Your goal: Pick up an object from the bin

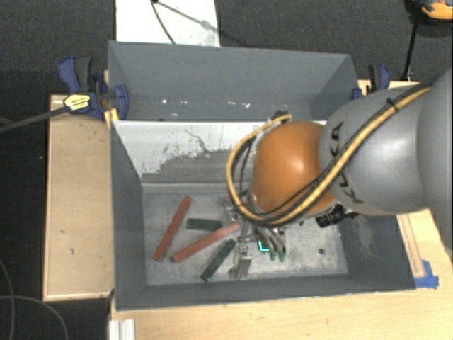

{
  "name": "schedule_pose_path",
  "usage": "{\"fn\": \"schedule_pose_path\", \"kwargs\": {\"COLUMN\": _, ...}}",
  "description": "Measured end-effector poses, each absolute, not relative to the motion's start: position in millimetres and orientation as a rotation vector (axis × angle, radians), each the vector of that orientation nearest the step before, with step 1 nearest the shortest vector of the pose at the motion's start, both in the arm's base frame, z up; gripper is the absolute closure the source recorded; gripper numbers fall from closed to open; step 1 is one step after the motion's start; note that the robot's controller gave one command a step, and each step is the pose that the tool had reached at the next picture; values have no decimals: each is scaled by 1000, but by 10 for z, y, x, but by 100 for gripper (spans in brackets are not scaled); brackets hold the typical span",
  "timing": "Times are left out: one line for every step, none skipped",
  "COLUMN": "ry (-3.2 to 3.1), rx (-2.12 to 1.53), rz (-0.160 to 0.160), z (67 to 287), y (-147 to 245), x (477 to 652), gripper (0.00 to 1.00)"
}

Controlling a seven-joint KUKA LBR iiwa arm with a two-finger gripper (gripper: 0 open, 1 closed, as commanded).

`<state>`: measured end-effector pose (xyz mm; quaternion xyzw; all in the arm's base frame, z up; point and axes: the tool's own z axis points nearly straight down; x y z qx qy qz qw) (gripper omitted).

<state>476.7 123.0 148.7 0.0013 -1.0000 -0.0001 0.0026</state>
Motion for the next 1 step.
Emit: {"fn": "schedule_pose_path", "kwargs": {"ry": -3143, "rx": -4, "rz": -2, "z": 1513, "y": 1226, "x": 4786, "gripper": 0}}
